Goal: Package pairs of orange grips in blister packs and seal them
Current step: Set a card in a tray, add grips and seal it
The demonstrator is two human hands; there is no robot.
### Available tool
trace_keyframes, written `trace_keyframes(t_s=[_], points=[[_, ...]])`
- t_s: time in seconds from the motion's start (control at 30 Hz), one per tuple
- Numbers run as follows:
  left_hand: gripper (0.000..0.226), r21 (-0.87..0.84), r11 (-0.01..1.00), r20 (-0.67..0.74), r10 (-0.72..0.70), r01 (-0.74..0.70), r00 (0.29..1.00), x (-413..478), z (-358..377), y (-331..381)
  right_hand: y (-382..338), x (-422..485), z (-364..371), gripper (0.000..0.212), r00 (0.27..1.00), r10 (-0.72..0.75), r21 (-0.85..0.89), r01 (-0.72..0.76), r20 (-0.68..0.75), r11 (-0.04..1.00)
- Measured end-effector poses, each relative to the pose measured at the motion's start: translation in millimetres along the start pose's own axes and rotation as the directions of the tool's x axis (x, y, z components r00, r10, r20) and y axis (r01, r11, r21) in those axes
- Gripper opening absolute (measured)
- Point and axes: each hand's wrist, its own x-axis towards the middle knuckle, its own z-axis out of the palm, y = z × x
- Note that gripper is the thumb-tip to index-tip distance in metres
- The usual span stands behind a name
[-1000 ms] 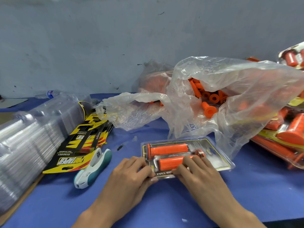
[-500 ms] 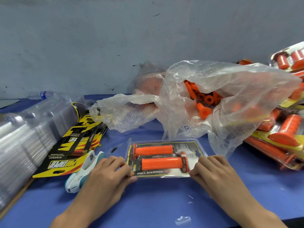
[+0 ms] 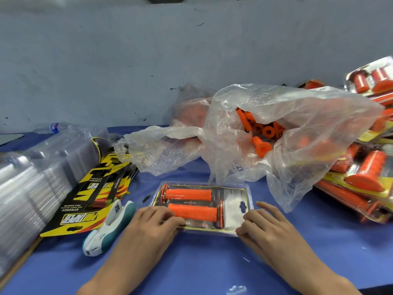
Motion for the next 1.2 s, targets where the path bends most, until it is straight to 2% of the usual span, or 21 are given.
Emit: trace_keyframes(t_s=[0.2,0.37,0.53,0.63,0.7,0.77,0.83,0.9,1.0,1.13,1.2], points=[[0.025,-0.028,1.0,0.065,-0.004,0.006,0.998,5,-5,4,-1,1,-1,0.019,1.0,0.011,0.086,-0.011,0.003,0.996],[0.024,-0.072,0.997,0.075,-0.009,0.015,0.997,5,-5,3,-4,4,-2,0.023,0.998,0.007,0.112,-0.014,0.06,0.994],[0.02,-0.079,0.996,0.086,-0.031,0.038,0.996,-1,-10,-9,-10,6,-6,0.015,0.984,-0.053,0.24,0.011,0.168,0.971],[0.018,-0.095,0.995,0.083,-0.03,0.038,0.996,-7,-13,-15,-5,8,-7,0.03,0.967,-0.047,0.238,-0.014,0.249,0.971],[0.006,-0.108,0.994,0.068,-0.006,0.013,0.998,-9,-14,-16,-3,11,-5,0.046,0.965,-0.027,0.205,-0.029,0.262,0.978],[0.017,-0.128,0.992,0.076,0.003,0.006,0.997,-8,-15,-15,-4,14,-1,0.066,0.96,-0.002,0.136,-0.038,0.28,0.99],[0.031,-0.153,0.988,0.088,0.001,0.012,0.996,-8,-16,-15,-2,17,2,0.075,0.953,0.034,0.083,-0.062,0.302,0.995],[0.038,-0.194,0.981,0.094,0.002,0.016,0.996,-9,-17,-16,1,20,1,0.079,0.937,0.06,0.08,-0.093,0.343,0.992],[0.035,-0.204,0.979,0.082,0.01,0.007,0.997,-9,-18,-18,5,23,-2,0.084,0.916,0.077,0.096,-0.124,0.394,0.988],[0.033,-0.199,0.979,0.114,-0.024,0.047,0.993,-9,-20,-23,5,21,-1,0.082,0.939,0.071,0.196,-0.144,0.337,0.97],[0.032,-0.166,0.985,0.116,-0.037,0.056,0.993,-9,-20,-26,7,20,-2,0.073,0.944,0.104,0.238,-0.184,0.314,0.954]])
